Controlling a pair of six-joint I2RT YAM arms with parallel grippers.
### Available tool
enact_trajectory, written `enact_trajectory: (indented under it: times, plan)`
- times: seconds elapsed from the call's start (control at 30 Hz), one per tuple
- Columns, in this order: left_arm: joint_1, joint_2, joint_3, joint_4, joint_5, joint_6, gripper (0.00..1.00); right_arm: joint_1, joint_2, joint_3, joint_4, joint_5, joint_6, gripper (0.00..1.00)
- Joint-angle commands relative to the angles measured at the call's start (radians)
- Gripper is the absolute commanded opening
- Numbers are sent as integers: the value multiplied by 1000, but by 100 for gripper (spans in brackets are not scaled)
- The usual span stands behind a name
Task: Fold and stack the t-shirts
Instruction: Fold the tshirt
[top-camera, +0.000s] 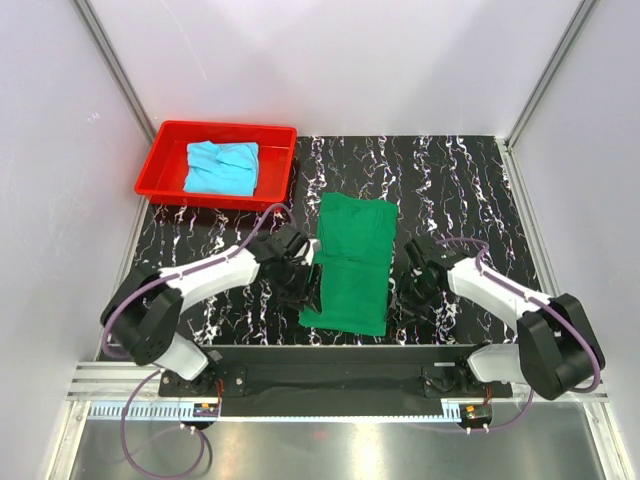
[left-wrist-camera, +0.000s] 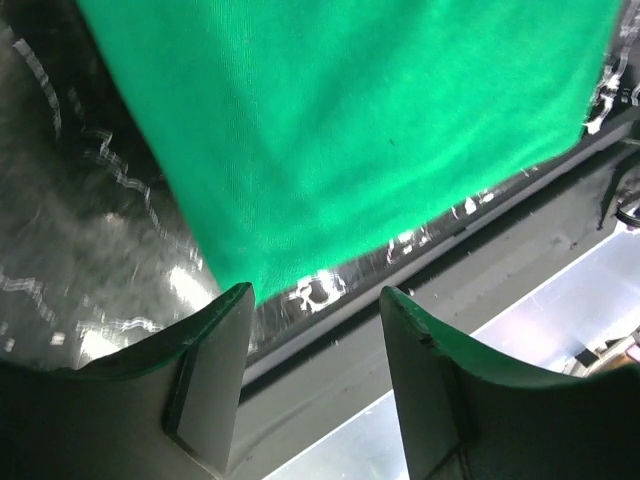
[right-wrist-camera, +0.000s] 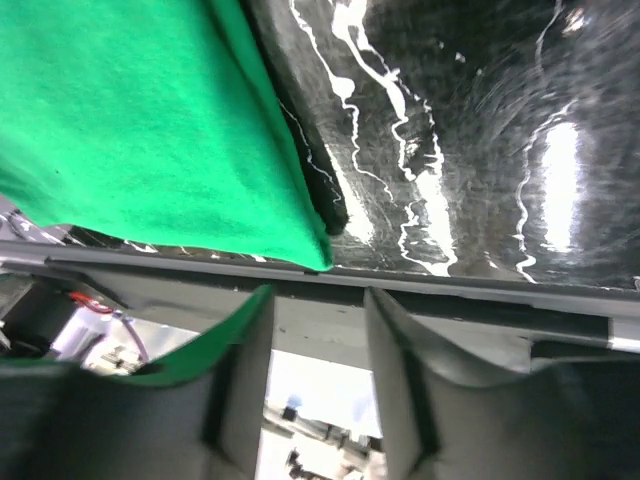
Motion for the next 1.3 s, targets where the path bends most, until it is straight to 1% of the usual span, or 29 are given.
enact_trajectory:
  times: [0.0,0.03,0.1,0.13,0.2,0.27,0.33,0.37,0.43,0.5,0.73,0.83,0.9,1.1,1.27]
  plan:
    - [1,-75,-6,-54,-18,-12,59,0,-9,-62,57,-76,43,51]
    - [1,-107,-19,-51,-13,-23,58,-2,-4,-74,83,-90,50,54]
    - [1,-138,-49,-49,-13,-52,54,-2,14,-102,158,-127,76,58]
    - [1,-164,-60,-49,-19,-63,52,-2,19,-111,200,-136,90,58]
    - [13,-179,-92,-51,-39,-86,50,-2,17,-144,231,-152,122,59]
    - [48,-195,-140,-14,-33,-115,50,-2,8,-175,263,-153,141,58]
    - [86,-202,-181,21,4,-144,52,-2,-9,-197,298,-155,156,57]
    - [127,-205,-226,68,16,-176,53,-2,-14,-215,301,-153,162,57]
    - [160,-198,-258,116,51,-201,55,-2,-29,-233,321,-147,185,54]
    - [183,-178,-281,162,71,-230,55,-2,-40,-253,329,-141,205,53]
    - [186,-112,-324,265,65,-313,54,-2,-93,-243,326,-109,247,52]
    - [186,-92,-349,265,61,-348,54,0,-99,-256,350,-112,285,51]
    - [186,-93,-365,267,42,-385,52,0,-101,-260,350,-112,288,51]
    - [186,-55,-376,255,28,-432,51,-2,-95,-255,311,-92,285,50]
    - [186,-46,-378,238,5,-459,45,0,-90,-253,303,-80,293,50]
